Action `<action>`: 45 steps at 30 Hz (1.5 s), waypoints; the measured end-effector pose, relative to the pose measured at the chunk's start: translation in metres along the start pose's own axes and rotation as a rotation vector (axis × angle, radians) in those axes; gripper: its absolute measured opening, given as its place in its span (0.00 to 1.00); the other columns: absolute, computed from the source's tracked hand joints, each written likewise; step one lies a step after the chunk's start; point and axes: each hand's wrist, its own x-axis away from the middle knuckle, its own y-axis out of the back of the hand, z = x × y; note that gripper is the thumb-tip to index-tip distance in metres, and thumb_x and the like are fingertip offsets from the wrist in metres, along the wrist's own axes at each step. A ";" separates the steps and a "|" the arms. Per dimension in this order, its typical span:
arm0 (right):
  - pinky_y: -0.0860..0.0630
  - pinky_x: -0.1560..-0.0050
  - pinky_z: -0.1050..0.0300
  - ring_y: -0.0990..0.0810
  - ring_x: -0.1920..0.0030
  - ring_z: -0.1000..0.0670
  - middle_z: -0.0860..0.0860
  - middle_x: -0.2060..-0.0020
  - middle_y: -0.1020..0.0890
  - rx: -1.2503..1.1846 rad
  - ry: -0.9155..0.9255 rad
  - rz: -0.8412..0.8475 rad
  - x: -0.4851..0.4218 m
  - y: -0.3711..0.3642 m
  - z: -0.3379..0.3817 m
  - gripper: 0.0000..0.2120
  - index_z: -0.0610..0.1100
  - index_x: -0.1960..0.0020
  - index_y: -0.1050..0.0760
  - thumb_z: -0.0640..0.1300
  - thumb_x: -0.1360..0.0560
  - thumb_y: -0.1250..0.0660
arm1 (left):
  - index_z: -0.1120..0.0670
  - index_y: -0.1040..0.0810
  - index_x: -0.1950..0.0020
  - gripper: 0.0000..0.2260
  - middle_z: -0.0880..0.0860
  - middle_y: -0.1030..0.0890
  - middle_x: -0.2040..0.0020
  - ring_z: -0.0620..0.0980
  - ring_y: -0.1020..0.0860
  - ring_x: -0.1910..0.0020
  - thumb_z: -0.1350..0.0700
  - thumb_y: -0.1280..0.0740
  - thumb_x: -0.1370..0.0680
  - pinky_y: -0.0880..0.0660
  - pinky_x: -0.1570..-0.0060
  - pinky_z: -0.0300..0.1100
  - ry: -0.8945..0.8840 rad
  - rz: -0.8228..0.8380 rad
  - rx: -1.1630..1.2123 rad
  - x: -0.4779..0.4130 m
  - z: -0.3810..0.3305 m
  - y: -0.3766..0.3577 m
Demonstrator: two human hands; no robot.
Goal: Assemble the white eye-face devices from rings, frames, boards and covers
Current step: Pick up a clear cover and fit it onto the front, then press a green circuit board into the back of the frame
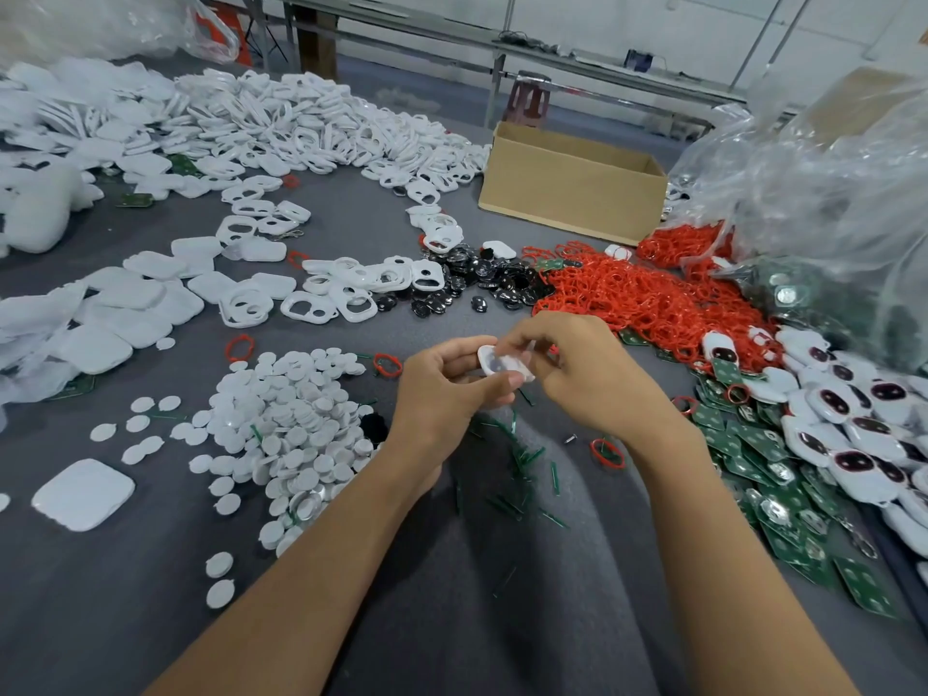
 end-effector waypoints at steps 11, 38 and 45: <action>0.31 0.67 0.74 0.23 0.68 0.57 0.52 0.67 0.17 -0.172 -0.347 -0.183 0.026 0.050 -0.040 0.09 0.50 0.62 0.18 0.36 0.31 0.25 | 0.58 0.20 0.41 0.20 0.57 0.16 0.48 0.56 0.17 0.49 0.68 0.24 0.32 0.18 0.54 0.46 0.021 -0.044 -0.022 -0.003 0.004 0.000; 0.24 0.54 0.45 0.23 0.57 0.49 0.53 0.59 0.20 0.039 0.014 -0.012 0.000 0.002 -0.009 0.01 0.47 0.57 0.19 0.42 0.29 0.28 | 0.55 0.19 0.47 0.17 0.59 0.15 0.51 0.50 0.17 0.57 0.67 0.23 0.32 0.18 0.53 0.48 0.005 0.016 -0.077 -0.002 0.004 -0.001; 0.24 0.54 0.46 0.23 0.57 0.49 0.51 0.59 0.20 0.069 0.044 0.023 0.001 0.007 -0.010 0.01 0.45 0.57 0.19 0.42 0.28 0.30 | 0.60 0.20 0.42 0.19 0.58 0.15 0.50 0.50 0.17 0.56 0.68 0.24 0.32 0.18 0.53 0.47 0.008 0.039 -0.097 -0.001 0.003 -0.001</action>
